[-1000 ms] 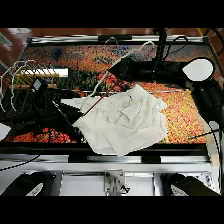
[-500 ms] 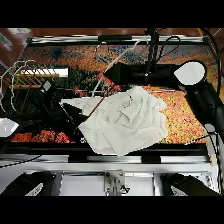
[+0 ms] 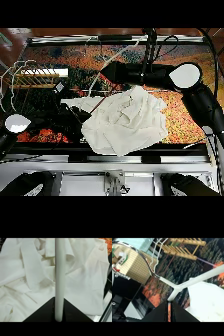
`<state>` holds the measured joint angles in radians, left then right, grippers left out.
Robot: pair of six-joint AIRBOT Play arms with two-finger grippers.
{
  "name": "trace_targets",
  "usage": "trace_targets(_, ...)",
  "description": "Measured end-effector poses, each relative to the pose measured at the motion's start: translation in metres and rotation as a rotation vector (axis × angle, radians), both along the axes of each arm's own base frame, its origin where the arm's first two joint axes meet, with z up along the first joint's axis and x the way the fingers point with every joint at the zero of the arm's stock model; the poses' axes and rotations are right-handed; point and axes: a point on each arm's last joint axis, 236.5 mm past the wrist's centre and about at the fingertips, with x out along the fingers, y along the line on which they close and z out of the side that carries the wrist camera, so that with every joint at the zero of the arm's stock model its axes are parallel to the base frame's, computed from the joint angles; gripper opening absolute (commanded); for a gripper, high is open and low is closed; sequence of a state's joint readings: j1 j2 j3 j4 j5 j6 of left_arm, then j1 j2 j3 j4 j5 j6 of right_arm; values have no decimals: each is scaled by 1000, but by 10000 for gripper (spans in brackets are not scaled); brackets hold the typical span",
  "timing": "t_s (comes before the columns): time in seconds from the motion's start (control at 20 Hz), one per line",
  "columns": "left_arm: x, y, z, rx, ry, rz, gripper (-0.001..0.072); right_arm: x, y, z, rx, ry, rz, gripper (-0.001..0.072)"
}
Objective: Fold the shirts.
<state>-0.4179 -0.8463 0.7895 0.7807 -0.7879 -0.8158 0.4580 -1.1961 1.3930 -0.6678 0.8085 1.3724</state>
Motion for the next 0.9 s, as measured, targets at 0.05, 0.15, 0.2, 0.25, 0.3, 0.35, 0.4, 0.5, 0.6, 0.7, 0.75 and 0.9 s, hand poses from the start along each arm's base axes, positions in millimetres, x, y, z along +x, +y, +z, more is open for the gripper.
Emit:
trace_targets(0.05,3,0,1,-2,-10,10,46,-1,2,1,1,-3,1,71)
trace_targets(0.15,10,2,3,-4,-32,27,43,-6,7,2,4,-4,14,73)
trace_targets(0.2,11,2,3,-4,-34,30,42,-7,9,2,5,-2,18,76)
trace_targets(0.25,11,2,3,-4,-35,31,42,-9,10,1,6,5,22,98)
trace_targets(0.3,11,2,3,-2,-36,31,42,-11,10,1,5,11,26,223)
trace_targets(0.35,14,2,4,-8,-42,40,42,-16,9,-2,-4,28,43,302)
trace_targets(0.4,18,3,9,-27,-47,64,42,-24,7,-8,-27,53,71,302)
trace_targets(0.5,17,6,4,-13,-30,66,42,-16,-11,7,-3,40,25,310)
trace_targets(0.6,21,10,5,-18,-32,82,42,-18,-33,12,-14,52,4,462)
trace_targets(0.7,25,15,5,-20,-26,106,42,-19,-59,28,0,48,-40,463)
trace_targets(0.75,25,16,5,-21,-24,108,42,-20,-73,27,-16,61,-59,464)
trace_targets(0.9,30,24,9,-15,-41,134,42,-29,-116,5,-142,146,-128,585)
